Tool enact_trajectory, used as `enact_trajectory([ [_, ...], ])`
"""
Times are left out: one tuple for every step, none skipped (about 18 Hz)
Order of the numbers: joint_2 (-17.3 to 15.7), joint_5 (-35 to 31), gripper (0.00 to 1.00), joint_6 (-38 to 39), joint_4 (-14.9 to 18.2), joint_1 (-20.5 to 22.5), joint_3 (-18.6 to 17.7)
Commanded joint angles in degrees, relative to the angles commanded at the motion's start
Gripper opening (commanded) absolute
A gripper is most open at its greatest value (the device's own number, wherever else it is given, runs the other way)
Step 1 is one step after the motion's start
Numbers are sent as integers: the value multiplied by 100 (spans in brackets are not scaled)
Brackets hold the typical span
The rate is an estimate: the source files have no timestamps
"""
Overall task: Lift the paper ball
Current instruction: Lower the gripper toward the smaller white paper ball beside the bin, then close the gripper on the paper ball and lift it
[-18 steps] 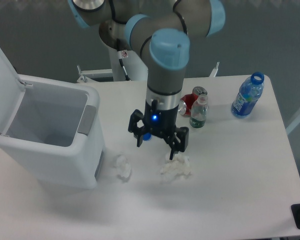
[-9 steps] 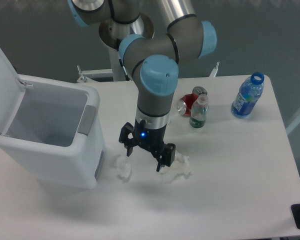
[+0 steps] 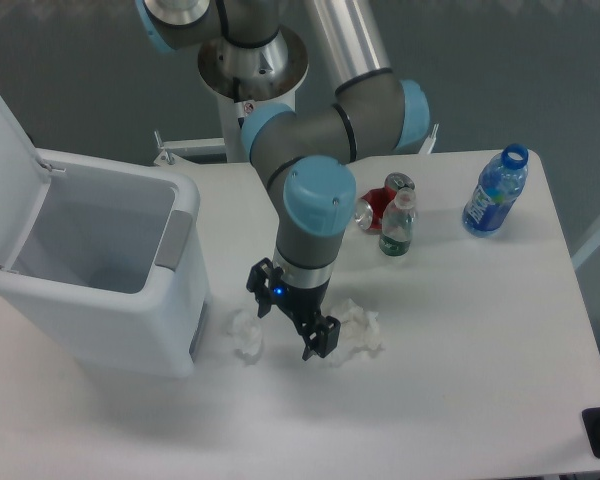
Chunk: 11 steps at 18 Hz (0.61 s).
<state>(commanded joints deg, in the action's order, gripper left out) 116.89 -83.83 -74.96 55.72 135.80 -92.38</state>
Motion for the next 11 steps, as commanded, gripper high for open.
enact_trajectory([
  [35,-80,100,-62,9,-44,26],
  [44,-98,100,-71,9,-62,18],
  [62,-98,100,-72,9,-88,9],
  [80,-98,100,-72,9,-132,9],
  [115,-107,100,-72,9,-159,0],
  [158,-107,100,-80,9,-168,0],
  [168,-116,100,-72,9,-176,-26],
  [168,-116,100,-80,9,-211,-44],
  [176,-116,100,-80,9,-290,-52],
  [211,-116,100,-80,9,-308,-52],
  [238,-151,100,-80,9,-308,-52],
])
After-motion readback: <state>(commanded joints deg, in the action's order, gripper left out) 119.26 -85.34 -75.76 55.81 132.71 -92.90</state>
